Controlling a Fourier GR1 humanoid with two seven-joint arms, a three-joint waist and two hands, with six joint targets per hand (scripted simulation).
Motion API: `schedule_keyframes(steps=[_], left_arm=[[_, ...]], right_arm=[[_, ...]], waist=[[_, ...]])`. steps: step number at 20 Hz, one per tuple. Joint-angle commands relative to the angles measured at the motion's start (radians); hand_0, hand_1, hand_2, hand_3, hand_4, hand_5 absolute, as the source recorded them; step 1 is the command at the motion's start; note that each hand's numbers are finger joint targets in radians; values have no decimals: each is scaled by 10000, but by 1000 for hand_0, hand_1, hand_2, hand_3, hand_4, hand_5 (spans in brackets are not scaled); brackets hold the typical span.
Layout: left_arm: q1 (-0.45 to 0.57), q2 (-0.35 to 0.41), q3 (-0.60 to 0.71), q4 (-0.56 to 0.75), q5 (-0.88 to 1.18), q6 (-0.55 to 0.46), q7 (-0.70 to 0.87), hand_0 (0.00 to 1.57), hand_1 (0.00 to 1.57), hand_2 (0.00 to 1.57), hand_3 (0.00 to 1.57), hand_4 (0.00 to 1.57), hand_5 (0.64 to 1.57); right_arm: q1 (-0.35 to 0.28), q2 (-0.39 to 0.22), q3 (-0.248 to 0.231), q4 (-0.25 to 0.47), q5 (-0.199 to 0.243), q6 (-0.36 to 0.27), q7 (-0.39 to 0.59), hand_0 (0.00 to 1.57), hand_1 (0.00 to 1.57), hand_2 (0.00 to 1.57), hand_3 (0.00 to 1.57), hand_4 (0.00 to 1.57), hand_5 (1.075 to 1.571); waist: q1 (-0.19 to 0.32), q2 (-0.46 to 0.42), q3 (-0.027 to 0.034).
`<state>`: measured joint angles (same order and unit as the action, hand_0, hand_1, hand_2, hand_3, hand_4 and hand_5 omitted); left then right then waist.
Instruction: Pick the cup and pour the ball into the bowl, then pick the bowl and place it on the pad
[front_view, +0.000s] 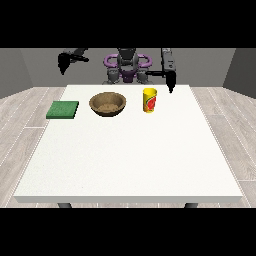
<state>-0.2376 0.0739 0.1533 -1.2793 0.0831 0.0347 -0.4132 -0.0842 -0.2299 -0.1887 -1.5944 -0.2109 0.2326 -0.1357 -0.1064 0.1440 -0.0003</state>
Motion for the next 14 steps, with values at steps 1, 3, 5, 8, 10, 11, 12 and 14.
schedule_keyframes(steps=[1,3,5,8,10,11,12,14], left_arm=[[-27,-565,-209,1316,-498,347,-1700,0,0,0,0,0,1518],[-760,-480,281,2140,-347,576,-2367,0,0,0,0,0,1528],[-1106,-318,276,2726,-417,724,-1970,0,0,0,0,0,1519],[-1309,-590,220,3393,-559,842,-3104,0,0,0,0,0,1517],[-1715,-153,664,4643,-238,436,-3500,0,0,0,0,0,1519],[-1731,-672,215,4440,-703,1054,-3695,0,0,0,0,0,1517],[-2560,361,1117,4878,24,372,-3212,0,0,0,0,0,1520],[-2131,-112,688,5603,-417,628,-4052,0,0,0,0,0,1520]], right_arm=[[-190,-134,-185,331,125,177,-589,0,0,0,0,0,1571],[-437,-205,-199,209,-18,364,-696,0,0,0,0,0,1570],[-169,-421,-533,1010,-332,879,-764,0,0,0,0,0,1570],[-709,-588,-811,1427,-431,954,-1165,0,0,0,0,0,1570],[-327,-250,-377,919,-50,774,-1080,0,0,0,0,0,1571],[-917,-335,-700,1575,-27,443,-1152,0,0,0,0,0,1571],[-387,-38,-142,783,211,596,-1286,0,0,0,0,0,1571],[-629,-407,-487,1004,-259,841,-650,0,0,0,0,0,1571]], waist=[[-124,572,-1],[-473,1198,-4],[-247,490,1],[-220,1213,1],[-319,832,-2],[-70,1017,0],[-567,1289,-4],[-421,940,-3]])
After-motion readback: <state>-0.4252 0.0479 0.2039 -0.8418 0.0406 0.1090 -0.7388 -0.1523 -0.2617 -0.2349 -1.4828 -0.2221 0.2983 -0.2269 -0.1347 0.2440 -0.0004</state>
